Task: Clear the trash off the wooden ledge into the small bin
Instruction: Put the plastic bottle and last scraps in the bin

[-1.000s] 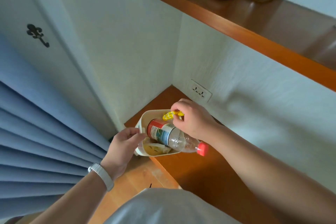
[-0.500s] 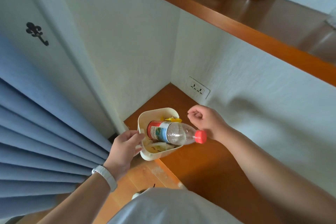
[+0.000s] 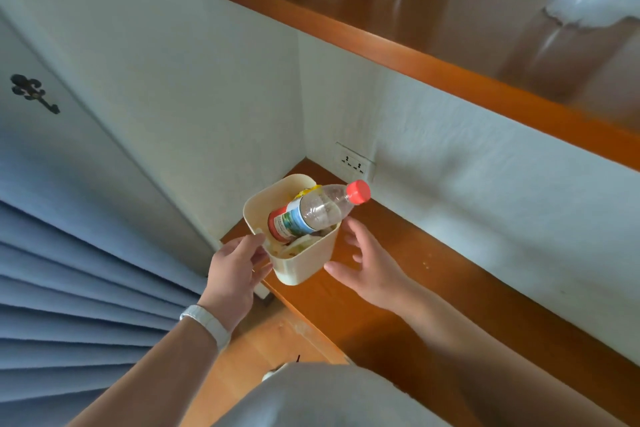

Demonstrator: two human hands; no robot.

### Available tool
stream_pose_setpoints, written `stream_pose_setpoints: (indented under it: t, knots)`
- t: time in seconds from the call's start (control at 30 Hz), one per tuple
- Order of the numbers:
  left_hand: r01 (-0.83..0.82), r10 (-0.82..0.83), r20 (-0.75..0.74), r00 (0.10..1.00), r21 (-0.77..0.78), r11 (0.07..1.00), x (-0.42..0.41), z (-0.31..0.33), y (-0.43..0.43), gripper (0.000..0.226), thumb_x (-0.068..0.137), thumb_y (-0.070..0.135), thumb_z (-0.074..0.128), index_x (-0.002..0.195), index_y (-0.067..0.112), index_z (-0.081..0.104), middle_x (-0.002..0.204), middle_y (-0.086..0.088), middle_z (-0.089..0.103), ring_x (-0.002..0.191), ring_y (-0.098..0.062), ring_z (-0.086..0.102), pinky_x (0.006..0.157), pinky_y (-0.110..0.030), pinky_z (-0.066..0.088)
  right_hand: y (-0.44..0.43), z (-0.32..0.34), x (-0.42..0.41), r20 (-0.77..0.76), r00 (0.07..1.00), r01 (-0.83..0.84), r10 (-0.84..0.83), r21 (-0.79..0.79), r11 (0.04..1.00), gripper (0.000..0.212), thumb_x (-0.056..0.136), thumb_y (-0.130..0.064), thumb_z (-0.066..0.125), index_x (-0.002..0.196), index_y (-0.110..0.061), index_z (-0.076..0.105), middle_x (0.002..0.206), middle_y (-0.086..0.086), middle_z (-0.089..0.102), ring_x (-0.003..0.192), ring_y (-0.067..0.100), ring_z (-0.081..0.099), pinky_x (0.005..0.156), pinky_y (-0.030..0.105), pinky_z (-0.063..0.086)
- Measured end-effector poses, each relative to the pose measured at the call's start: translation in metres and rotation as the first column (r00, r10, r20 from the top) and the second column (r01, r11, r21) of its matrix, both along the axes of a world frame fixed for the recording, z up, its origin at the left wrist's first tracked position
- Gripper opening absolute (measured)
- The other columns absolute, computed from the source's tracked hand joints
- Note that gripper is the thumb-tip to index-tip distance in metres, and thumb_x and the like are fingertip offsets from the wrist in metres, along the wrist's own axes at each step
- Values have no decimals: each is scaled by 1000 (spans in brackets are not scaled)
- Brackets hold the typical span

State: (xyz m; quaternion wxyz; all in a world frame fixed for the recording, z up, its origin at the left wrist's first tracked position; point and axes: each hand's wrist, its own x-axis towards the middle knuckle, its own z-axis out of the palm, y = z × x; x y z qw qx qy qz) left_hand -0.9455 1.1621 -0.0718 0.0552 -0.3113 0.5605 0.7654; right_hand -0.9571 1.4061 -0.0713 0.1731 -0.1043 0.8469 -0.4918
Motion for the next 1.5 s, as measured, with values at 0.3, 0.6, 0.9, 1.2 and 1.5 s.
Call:
stream_pose_setpoints:
  t: [0.3, 0.6, 0.9, 1.2, 1.5]
  knots:
    - [-40, 39, -7, 999, -62, 997, -10, 8, 27, 18, 99, 20, 69, 108, 4, 69, 94, -9, 84, 90, -23, 82, 71, -29, 66, -11, -2, -6, -68, 993, 82, -101, -234, 969, 75, 79, -65, 68, 132, -68, 14, 129, -47, 35, 126, -9, 42, 83, 0, 39]
    - [1, 1, 12, 1000, -160, 987, -26, -1, 22, 24, 99, 23, 70, 112, 3, 68, 112, -14, 80, 109, -30, 76, 101, -48, 59, -29, -11, -33, -38, 994, 93, -105, -231, 969, 80, 78, -61, 72, 133, -64, 14, 128, -48, 35, 125, -11, 43, 81, 1, 41]
    - [94, -91, 32, 995, -104, 990, -73, -37, 1, 19, 97, 27, 71, 105, 10, 72, 98, -5, 84, 104, -27, 78, 96, -42, 61, -48, -21, -80, 26, 993, 120, -117, -124, 985, 92, 75, -53, 77, 146, -35, 20, 138, -20, 41, 124, -11, 43, 83, 3, 41]
    - [108, -110, 91, 990, 35, 994, -127, -66, -8, 14, 99, 20, 68, 108, 9, 70, 102, -10, 81, 98, -20, 78, 89, -33, 63, -66, -38, -125, 93, 975, 203, -204, 25, 979, 102, 65, -73, 73, 143, -50, 12, 137, -32, 37, 125, -3, 46, 81, 8, 41]
    - [195, -193, -40, 980, 56, 979, -158, -77, -17, 41, 85, 38, 78, 118, 16, 70, 106, 1, 82, 106, -16, 77, 91, -30, 60, -81, -34, -163, 59, 973, 219, -223, 61, 974, 97, 54, -84, 68, 131, -63, 11, 118, -61, 29, 111, -24, 42, 82, 14, 39]
